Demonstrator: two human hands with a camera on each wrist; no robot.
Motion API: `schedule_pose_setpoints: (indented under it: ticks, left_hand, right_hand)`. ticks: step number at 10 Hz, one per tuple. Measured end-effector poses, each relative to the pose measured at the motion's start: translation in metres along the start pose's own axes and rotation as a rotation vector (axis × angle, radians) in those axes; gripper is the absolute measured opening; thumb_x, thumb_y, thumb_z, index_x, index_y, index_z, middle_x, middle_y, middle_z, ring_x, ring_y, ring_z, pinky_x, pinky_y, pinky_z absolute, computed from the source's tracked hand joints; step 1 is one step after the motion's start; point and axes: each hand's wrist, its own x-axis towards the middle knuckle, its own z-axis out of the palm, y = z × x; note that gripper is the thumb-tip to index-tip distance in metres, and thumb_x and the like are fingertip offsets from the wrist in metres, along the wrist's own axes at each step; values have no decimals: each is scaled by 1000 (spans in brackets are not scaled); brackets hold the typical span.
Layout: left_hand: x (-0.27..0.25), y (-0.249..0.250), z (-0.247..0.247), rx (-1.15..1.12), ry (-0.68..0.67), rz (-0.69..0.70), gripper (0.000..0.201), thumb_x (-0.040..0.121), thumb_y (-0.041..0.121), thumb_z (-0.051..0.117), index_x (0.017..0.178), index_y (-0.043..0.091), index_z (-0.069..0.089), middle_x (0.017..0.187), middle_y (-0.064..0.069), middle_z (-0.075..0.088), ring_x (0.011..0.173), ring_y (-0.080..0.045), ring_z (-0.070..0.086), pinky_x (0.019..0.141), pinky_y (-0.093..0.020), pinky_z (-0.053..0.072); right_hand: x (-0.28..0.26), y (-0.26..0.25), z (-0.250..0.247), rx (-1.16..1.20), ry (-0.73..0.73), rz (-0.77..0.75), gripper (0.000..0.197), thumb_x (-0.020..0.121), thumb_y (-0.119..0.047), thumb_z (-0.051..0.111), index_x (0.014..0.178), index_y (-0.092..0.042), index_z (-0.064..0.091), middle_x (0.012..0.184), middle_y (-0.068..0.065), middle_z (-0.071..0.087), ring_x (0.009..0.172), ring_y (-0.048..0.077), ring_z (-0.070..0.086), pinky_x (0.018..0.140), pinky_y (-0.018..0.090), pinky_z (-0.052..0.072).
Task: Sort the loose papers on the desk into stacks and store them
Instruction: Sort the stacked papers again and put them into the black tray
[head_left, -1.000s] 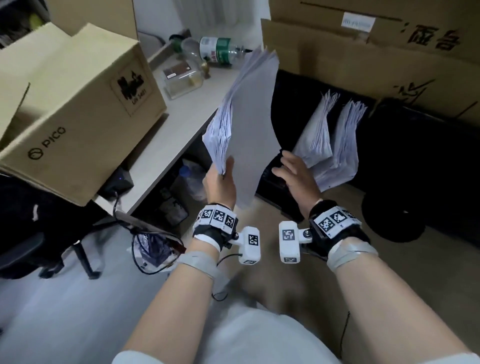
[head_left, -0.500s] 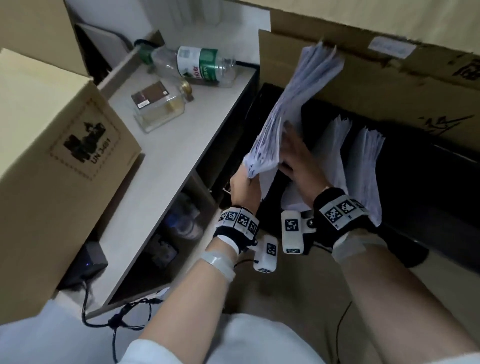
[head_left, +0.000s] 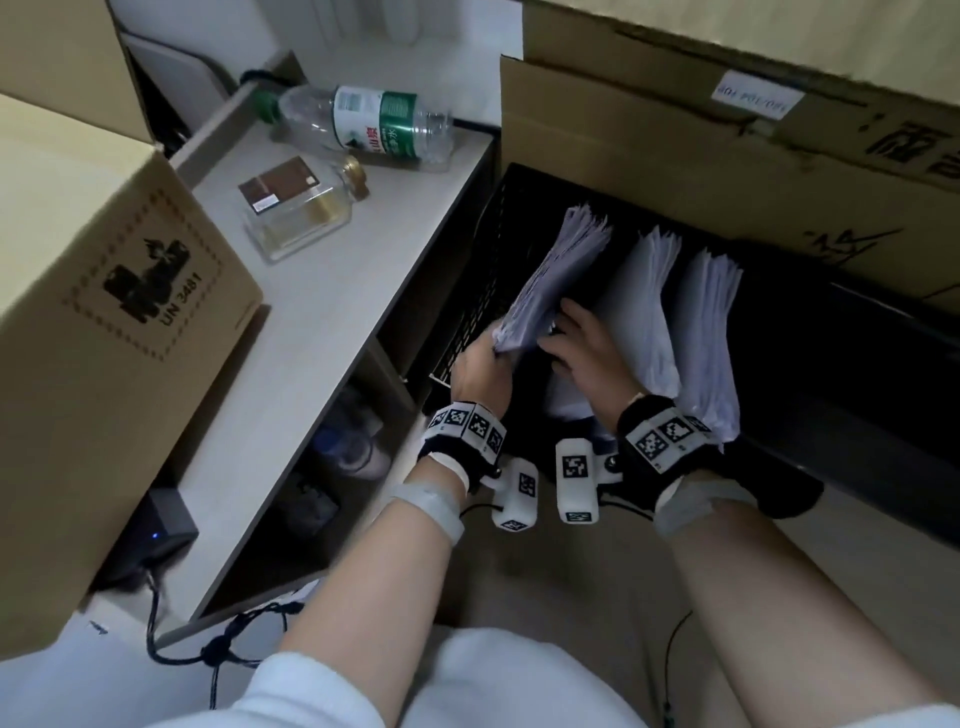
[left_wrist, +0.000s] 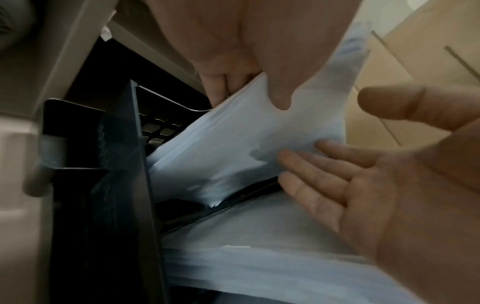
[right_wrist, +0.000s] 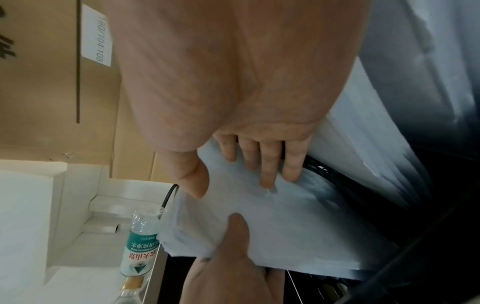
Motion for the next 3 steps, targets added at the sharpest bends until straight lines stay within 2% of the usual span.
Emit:
schedule_pose_setpoints:
  ticks: [1,2,3]
  left_hand:
    - [-5,1,2,-104,-13,16,50,98,16,58,146,15,46,121,1,61,113,-13,57,88,-18,39]
    - [-15,-2,3,-362,9,-75,87,89,-2,65,158,11,14,146,-9,47,126,-16,52,94,-12,44]
    - [-26,-11,9,-312,185,48,68,77,17,70,140,13,45,129,-18,57,115,-30,59,101,-41,51]
  right_hand:
    - [-12,6,-4,-22,1,-6,88,70,-45,71,150,-34,35,149,-10,46,133,6,46,109,35,41]
    - [-41,2,-8,-9,-2,-47,64,91,-22,65,149,-26,38,143,-8,50,126,7,50,103,27,43]
    - [-65,-1,-21,38,-10,-100,38,96,-16,61,131,-28,55,133,0,61,125,16,56,107,33,44]
